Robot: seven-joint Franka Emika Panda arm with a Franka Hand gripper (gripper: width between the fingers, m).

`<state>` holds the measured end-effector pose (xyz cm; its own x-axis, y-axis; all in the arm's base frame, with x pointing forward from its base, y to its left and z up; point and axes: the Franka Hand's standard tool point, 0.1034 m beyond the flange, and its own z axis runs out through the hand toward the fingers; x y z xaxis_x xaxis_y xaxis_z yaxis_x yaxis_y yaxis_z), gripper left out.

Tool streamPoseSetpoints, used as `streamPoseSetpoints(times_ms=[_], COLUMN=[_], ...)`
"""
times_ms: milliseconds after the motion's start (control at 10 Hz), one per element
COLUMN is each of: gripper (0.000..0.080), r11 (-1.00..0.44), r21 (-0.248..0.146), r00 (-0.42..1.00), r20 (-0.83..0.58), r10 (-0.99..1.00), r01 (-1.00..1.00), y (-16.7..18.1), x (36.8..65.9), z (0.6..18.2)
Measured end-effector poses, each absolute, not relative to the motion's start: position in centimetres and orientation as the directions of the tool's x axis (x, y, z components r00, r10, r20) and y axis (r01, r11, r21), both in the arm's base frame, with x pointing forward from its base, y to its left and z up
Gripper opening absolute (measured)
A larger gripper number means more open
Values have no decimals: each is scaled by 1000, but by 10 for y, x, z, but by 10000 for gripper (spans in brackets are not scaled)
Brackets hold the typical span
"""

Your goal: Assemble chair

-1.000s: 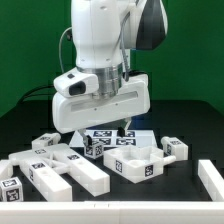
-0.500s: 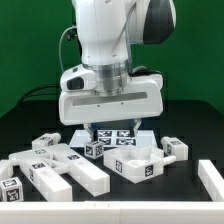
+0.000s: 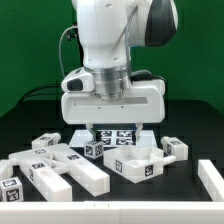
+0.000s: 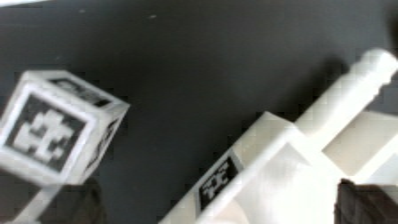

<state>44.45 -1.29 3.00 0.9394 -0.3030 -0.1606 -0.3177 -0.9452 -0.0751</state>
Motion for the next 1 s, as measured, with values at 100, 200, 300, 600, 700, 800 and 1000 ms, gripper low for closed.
streamPoseSetpoints(times_ms=[100, 200, 300, 600, 700, 800, 1000], gripper=[649, 649, 649, 649, 622, 622, 442], r11=[-941, -942, -943, -948, -948, -948, -949], r21=[-83, -85, -87, -90, -90, -90, -90], r00=[938, 943, 945, 950, 950, 950, 950], r20=[-143, -112, -102, -100, -101, -101, -101], r10=[-315, -314, -312, -295, -295, -295, -294], r01=[-329, -324, -321, -304, -304, -304, -303], y=[-14, -11, -7, 1, 1, 1, 1], x=[450, 455, 457, 463, 463, 463, 463], z=[29, 25, 21, 17, 17, 17, 16])
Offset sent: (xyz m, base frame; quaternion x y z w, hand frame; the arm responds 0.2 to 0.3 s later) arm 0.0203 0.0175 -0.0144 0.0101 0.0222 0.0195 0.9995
